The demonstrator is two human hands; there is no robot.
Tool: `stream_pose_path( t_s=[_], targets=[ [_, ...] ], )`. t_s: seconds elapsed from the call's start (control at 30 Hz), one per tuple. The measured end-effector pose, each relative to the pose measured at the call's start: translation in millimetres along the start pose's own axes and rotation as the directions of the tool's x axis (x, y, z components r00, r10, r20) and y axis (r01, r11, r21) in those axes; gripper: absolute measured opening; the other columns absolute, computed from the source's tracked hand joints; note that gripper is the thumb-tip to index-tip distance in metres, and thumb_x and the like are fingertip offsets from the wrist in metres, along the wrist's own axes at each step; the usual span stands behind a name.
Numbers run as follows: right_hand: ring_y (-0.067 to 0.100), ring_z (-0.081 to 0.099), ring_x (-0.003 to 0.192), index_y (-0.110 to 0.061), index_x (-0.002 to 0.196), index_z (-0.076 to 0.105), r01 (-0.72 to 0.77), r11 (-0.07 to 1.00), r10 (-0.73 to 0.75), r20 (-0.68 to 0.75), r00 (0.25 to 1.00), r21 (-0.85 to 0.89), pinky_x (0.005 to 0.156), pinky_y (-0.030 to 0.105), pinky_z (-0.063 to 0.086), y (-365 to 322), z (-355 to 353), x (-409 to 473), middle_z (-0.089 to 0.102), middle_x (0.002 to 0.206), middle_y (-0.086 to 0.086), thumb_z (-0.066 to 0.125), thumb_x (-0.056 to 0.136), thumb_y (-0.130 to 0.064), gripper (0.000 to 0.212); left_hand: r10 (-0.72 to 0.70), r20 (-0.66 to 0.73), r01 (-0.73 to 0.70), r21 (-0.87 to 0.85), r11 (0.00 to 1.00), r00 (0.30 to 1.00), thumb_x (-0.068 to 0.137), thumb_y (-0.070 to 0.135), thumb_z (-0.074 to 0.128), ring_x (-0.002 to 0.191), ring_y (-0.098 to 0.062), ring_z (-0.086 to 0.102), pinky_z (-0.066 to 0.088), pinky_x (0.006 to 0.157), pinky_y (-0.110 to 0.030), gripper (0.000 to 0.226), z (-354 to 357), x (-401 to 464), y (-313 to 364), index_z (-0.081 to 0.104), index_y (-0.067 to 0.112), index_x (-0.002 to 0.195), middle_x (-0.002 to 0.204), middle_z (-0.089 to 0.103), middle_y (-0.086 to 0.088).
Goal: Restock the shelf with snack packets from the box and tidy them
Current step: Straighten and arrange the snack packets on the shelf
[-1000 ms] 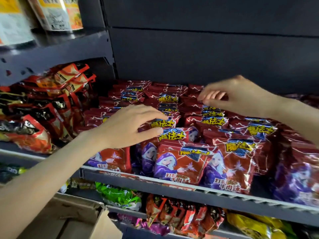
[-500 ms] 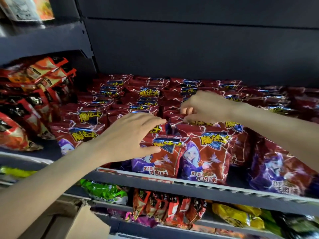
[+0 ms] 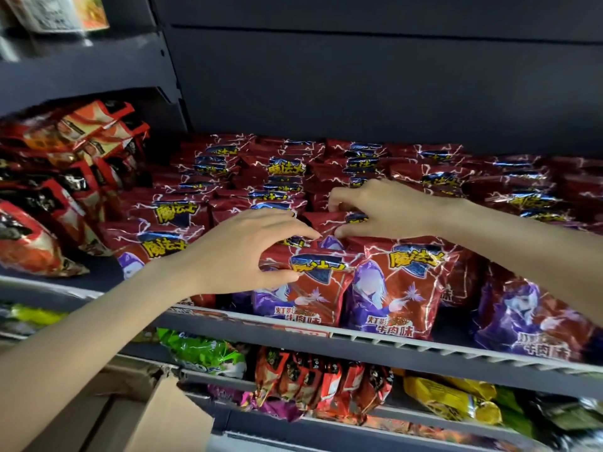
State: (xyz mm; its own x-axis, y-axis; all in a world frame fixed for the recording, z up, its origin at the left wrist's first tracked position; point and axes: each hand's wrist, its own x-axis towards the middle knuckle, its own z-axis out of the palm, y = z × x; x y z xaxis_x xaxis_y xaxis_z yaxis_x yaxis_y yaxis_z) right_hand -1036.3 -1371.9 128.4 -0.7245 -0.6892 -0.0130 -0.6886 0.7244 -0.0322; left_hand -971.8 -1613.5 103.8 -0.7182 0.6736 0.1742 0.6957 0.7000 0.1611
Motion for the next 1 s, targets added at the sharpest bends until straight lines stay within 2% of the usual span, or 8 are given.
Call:
stream_pose_path(
  t_s=[0.1, 0.27, 0.4, 0.47, 0.6, 0.7, 0.8, 1.0],
  targets=[
    [0.020, 0.062, 0.104, -0.019, 0.124, 0.056, -0.051, 0.990, 0.051, 0.004, 0.999, 0.131, 0.091, 0.024, 0.043, -1, 8, 5, 0.065, 0.121, 0.005, 0.061, 0.087, -0.043, 0.044, 0.016, -0.009, -0.017, -0.026, 1.000, 1.000, 0.084, 0.059, 0.052, 0.131, 0.011, 0.022, 0.011, 0.107, -0.016, 0.054, 2, 1, -6, 0.037, 0.050, 0.134, 0.139, 0.041, 0.024],
    [0.019, 0.058, 0.114, -0.012, 0.116, 0.061, -0.153, 0.934, 0.221, -0.187, 0.957, 0.324, 0.092, 0.027, 0.043, -2, 8, 2, 0.066, 0.117, 0.005, 0.067, 0.085, -0.035, 0.039, 0.032, 0.028, -0.029, -0.084, 0.996, 0.999, 0.085, 0.054, 0.058, 0.124, 0.013, 0.031, 0.019, 0.104, -0.017, 0.053, -4, 1, -15, 0.037, 0.051, 0.133, 0.133, 0.038, 0.032],
    [0.018, 0.062, 0.090, -0.012, 0.111, 0.060, -0.161, 0.937, 0.227, -0.190, 0.955, 0.311, 0.078, 0.030, 0.046, -20, 17, 7, 0.068, 0.102, 0.006, 0.069, 0.084, -0.034, 0.036, 0.051, 0.015, -0.050, -0.046, 0.998, 0.999, 0.084, 0.062, 0.050, 0.121, 0.016, 0.025, 0.011, 0.104, -0.014, 0.054, -4, 2, -17, 0.031, 0.053, 0.134, 0.131, 0.033, 0.033],
    [0.011, 0.055, 0.074, -0.011, 0.111, 0.060, -0.154, 0.950, 0.189, -0.109, 0.976, 0.270, 0.067, 0.022, 0.039, -24, 15, 8, 0.065, 0.090, -0.001, 0.068, 0.085, -0.033, 0.035, 0.068, 0.001, -0.068, -0.001, 0.998, 0.998, 0.083, 0.063, 0.043, 0.121, 0.013, 0.025, 0.013, 0.106, -0.021, 0.056, -1, 3, -15, 0.033, 0.048, 0.136, 0.129, 0.034, 0.032],
    [0.011, 0.056, 0.077, -0.014, 0.107, 0.063, -0.129, 0.977, 0.117, 0.075, 0.990, 0.173, 0.063, 0.018, 0.033, -18, 4, 10, 0.062, 0.086, -0.009, 0.069, 0.085, -0.028, 0.027, 0.079, -0.022, -0.079, 0.007, 0.997, 0.997, 0.082, 0.062, 0.043, 0.121, 0.011, 0.028, 0.016, 0.107, -0.025, 0.057, 0, 5, -16, 0.038, 0.044, 0.136, 0.129, 0.037, 0.031],
    [0.006, 0.055, 0.071, -0.028, 0.083, 0.059, -0.168, 0.952, 0.181, -0.027, 0.983, 0.257, 0.063, 0.022, 0.036, -14, 1, 7, 0.058, 0.076, -0.014, 0.074, 0.080, -0.034, 0.017, 0.085, -0.022, -0.085, 0.003, 0.996, 0.996, 0.083, 0.061, 0.044, 0.124, 0.008, 0.031, 0.017, 0.108, -0.025, 0.056, 1, 4, -18, 0.039, 0.045, 0.136, 0.133, 0.042, 0.026],
    [0.020, 0.061, 0.099, -0.014, 0.115, 0.064, -0.232, 0.930, 0.282, -0.150, 0.948, 0.284, 0.076, 0.026, 0.040, -16, 2, 8, 0.066, 0.101, 0.001, 0.074, 0.078, -0.038, 0.046, 0.082, -0.020, -0.082, -0.001, 0.997, 0.996, 0.083, 0.060, 0.044, 0.127, 0.003, 0.033, 0.018, 0.107, -0.024, 0.055, 1, 4, -18, 0.040, 0.044, 0.136, 0.134, 0.045, 0.023],
    [0.016, 0.048, 0.066, -0.018, 0.079, 0.055, -0.175, 0.968, 0.188, -0.058, 0.980, 0.177, 0.064, 0.034, 0.042, -28, 8, 26, 0.046, 0.063, -0.011, 0.075, 0.077, -0.037, 0.028, 0.071, -0.005, -0.071, 0.011, 0.997, 0.997, 0.083, 0.060, 0.045, 0.130, 0.001, 0.031, 0.018, 0.109, -0.028, 0.056, 3, 5, -20, 0.036, 0.046, 0.137, 0.138, 0.043, 0.021]
  ],
)
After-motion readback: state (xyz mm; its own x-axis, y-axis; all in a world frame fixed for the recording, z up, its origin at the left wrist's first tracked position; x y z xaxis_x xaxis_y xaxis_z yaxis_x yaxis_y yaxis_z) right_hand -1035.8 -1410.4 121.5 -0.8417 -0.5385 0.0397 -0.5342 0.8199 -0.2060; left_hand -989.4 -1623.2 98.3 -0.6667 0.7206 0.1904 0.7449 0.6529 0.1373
